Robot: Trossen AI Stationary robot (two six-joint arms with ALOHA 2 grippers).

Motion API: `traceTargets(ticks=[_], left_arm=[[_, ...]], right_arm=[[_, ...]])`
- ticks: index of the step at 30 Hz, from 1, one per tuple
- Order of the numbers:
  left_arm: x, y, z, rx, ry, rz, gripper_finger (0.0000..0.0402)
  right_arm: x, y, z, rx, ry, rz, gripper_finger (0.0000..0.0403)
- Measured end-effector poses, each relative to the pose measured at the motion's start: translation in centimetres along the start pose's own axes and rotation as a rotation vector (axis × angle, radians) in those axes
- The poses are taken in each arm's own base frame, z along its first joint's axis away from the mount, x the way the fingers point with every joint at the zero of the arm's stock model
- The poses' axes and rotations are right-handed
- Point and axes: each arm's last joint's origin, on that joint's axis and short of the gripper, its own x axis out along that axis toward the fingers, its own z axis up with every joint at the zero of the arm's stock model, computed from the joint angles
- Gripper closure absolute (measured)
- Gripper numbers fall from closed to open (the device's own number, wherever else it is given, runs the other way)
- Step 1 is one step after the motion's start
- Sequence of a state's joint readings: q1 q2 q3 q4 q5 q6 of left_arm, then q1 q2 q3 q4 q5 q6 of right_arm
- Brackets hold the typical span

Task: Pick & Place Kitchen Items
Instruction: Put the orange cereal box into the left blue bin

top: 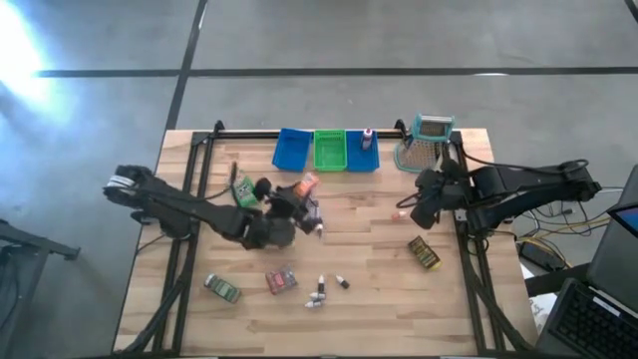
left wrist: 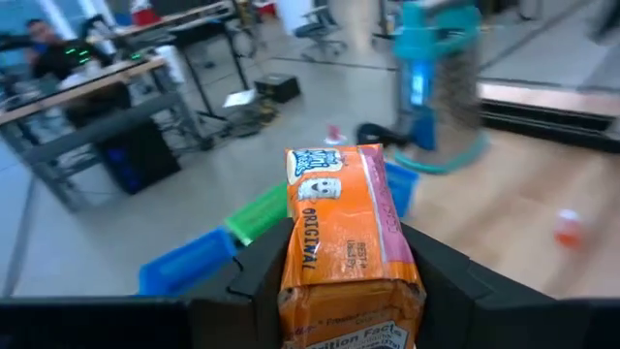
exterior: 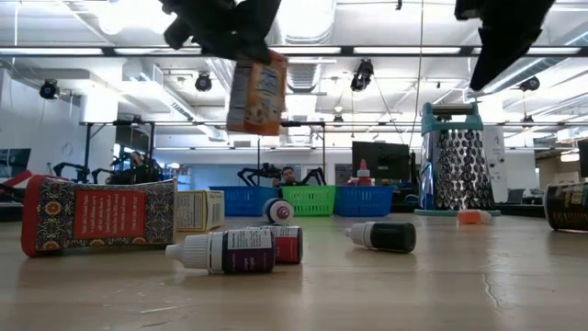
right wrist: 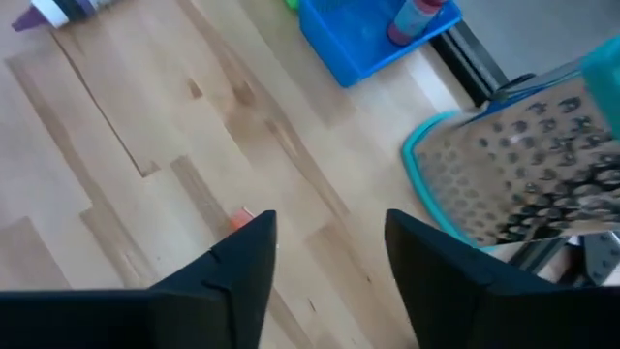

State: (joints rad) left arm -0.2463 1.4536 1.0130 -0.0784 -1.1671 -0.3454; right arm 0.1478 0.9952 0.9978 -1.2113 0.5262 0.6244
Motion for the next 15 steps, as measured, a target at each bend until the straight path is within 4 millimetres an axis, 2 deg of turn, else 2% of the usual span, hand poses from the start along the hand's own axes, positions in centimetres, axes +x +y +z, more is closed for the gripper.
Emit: traceTargets(ticks=[8, 15], left_arm=[[3.1, 5.6, 0.1, -0.069, 0.02, 0.126, 0.0236], [7.1, 8.9, -0.6, -0.146, -0.022, 0.119, 0.0236]], right_arm=[[1.8, 0.5, -1.1, -0.015, 0.024, -0.018, 0.0313], [2.2, 0.5, -0.9, 0.022, -0.025, -0.016, 0.0383]])
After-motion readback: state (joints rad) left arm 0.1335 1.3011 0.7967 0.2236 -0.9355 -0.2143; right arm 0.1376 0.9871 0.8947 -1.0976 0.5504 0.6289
